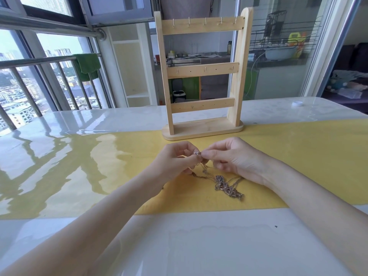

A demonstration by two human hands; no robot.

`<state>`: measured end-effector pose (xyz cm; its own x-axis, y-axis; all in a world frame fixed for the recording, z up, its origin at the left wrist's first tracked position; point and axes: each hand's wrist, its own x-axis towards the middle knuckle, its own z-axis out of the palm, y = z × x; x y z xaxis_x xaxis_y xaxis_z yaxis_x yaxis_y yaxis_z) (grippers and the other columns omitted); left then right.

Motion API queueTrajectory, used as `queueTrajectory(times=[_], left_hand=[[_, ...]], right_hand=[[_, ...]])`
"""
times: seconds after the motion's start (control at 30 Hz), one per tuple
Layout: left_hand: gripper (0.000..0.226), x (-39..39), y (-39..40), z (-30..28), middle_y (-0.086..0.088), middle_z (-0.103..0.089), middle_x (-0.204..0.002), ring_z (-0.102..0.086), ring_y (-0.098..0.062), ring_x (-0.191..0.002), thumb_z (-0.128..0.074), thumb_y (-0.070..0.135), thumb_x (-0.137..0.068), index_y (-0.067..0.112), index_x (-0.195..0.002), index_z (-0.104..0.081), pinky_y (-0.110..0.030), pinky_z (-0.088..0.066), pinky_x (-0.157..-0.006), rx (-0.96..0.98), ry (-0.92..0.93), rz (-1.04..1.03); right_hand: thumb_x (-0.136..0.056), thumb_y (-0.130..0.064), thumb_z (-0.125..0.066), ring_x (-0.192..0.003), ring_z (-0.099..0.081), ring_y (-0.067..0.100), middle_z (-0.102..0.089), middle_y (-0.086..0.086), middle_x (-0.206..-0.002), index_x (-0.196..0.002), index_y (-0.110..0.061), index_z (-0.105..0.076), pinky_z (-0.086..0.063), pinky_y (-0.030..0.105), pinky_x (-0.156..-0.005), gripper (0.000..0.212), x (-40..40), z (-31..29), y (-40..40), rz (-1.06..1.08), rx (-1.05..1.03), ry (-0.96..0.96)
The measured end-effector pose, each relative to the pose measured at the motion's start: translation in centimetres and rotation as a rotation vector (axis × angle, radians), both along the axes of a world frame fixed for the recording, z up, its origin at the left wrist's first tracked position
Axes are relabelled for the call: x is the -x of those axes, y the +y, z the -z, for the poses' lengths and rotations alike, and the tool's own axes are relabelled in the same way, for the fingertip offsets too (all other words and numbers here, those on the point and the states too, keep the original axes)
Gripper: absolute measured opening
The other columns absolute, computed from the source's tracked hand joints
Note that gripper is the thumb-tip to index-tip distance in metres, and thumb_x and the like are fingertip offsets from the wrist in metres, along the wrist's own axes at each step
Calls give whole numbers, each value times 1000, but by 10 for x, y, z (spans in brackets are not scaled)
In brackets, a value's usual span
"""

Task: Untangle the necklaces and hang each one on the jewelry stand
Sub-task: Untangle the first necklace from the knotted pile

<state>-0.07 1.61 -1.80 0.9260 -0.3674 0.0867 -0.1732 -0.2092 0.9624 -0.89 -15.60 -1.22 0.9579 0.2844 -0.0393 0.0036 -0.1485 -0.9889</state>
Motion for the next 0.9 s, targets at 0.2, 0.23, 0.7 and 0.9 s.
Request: queueTrajectory(times=[0.2,0.23,0.7,0.9], left_hand=[[15,1,-1,-1,6,-54,-64,-51,-5,-59,-62,9,-89,12,-74,-59,-16,-49,-62,-16,-6,7],[16,1,-1,0,7,-55,-62,-52,-5,-59,-62,8,-89,12,-73,-59,-16,-48,-62,-28,-8,15],[12,1,-1,-3,0,-66,-74,-64,-8,-72,-56,12,-93,10,-82,-59,-20,-54,-66,235,263,-6],[9,1,-2,-3,-7,-68,-86,-69,-14,-79,-54,8,-94,8,-85,-54,-21,-55,-64,340,300,-45]], right_hand=[[-84,-10,-66,-53,-48,8,-56,-2,-60,-86,-2,-66,-35,16,-46,8,2,-1,1,1,-35,4],[-86,-8,-63,-54,-48,8,-56,-1,-61,-83,-3,-65,-34,17,-45,7,2,-1,3,2,-40,4],[-88,-14,-61,-50,-47,9,-56,0,-61,-75,-9,-59,-33,16,-46,15,0,1,5,7,-147,7],[-86,-2,-62,-54,-54,11,-61,4,-65,-82,-5,-62,-37,17,-45,5,-2,3,3,21,-195,31]])
